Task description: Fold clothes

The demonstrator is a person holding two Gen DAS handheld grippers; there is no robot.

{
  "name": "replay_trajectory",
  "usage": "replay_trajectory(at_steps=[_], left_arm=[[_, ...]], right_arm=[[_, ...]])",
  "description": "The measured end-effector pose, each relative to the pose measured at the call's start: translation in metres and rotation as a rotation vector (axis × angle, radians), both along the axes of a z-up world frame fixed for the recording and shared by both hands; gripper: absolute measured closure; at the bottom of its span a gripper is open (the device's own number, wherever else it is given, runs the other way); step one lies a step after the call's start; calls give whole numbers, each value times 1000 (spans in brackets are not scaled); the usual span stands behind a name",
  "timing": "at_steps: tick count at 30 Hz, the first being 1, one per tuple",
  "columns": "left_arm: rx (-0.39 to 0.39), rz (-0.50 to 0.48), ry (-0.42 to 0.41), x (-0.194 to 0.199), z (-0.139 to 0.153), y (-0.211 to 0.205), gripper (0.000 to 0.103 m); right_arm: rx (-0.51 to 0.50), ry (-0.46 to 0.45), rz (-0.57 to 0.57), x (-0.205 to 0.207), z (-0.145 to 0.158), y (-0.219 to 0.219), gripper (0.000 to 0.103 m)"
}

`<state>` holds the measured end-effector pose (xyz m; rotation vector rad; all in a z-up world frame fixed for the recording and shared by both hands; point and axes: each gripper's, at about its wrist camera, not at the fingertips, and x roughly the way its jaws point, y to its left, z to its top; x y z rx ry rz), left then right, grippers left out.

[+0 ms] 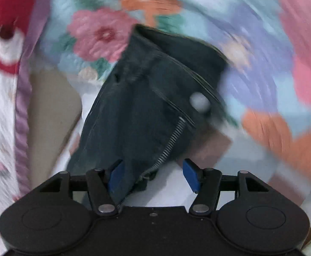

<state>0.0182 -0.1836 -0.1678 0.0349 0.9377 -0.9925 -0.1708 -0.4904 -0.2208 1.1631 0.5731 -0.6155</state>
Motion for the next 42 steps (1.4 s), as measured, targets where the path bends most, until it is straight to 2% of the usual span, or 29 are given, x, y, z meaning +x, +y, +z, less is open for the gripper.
replay_trajectory(at_steps=[2, 5, 6, 8, 9, 11, 12, 15, 17, 20, 22, 24, 26, 30, 35, 39, 42], left_arm=[[-3, 2, 5, 1, -1, 1, 61], [-5, 11, 18, 2, -1, 3, 61], [-9, 14, 23, 3, -2, 4, 61], [-22, 17, 30, 5, -4, 6, 61], [-29, 17, 33, 6, -4, 7, 62], [-43, 22, 48, 8, -6, 10, 62], [-49, 25, 58, 9, -6, 13, 62], [-68, 31, 88, 12, -7, 20, 63], [-79, 22, 108, 16, -7, 23, 63], [-82, 21, 148, 19, -8, 30, 63], [-90, 37, 168, 20, -3, 32, 61], [-104, 44, 160, 19, 6, 28, 60], [-130, 19, 112, 12, 19, 14, 58], [-153, -123, -31, -15, 41, -39, 51], [-114, -344, -213, -73, 39, -131, 46], [-142, -423, -302, -97, 42, -186, 32], [-61, -463, -368, -92, 41, -217, 30]], right_arm=[[46, -40, -51, -1, -11, -9, 38], [30, -86, -110, 7, -13, -17, 37], [18, -88, -115, 14, -18, -20, 34], [-85, -41, -94, 28, -21, -23, 22], [-145, -12, -81, 34, -21, -23, 21], [-254, 37, -60, 46, -15, -23, 57], [-293, 32, -40, 54, -3, -19, 72], [-566, -9, 96, 60, 59, 5, 79], [-626, 31, 145, 53, 68, -5, 78], [-584, 178, 192, 50, 36, -25, 78], [-506, 194, 151, 42, 12, -29, 75], [-485, 155, 121, 35, 2, -30, 74], [-494, 143, 132, 36, 3, -34, 73], [-484, 127, 138, 52, 22, -41, 69], [-416, 126, 120, 65, 39, -44, 68], [-372, 86, 129, 71, 51, -51, 68], [-364, 97, 175, 87, 61, -58, 67]])
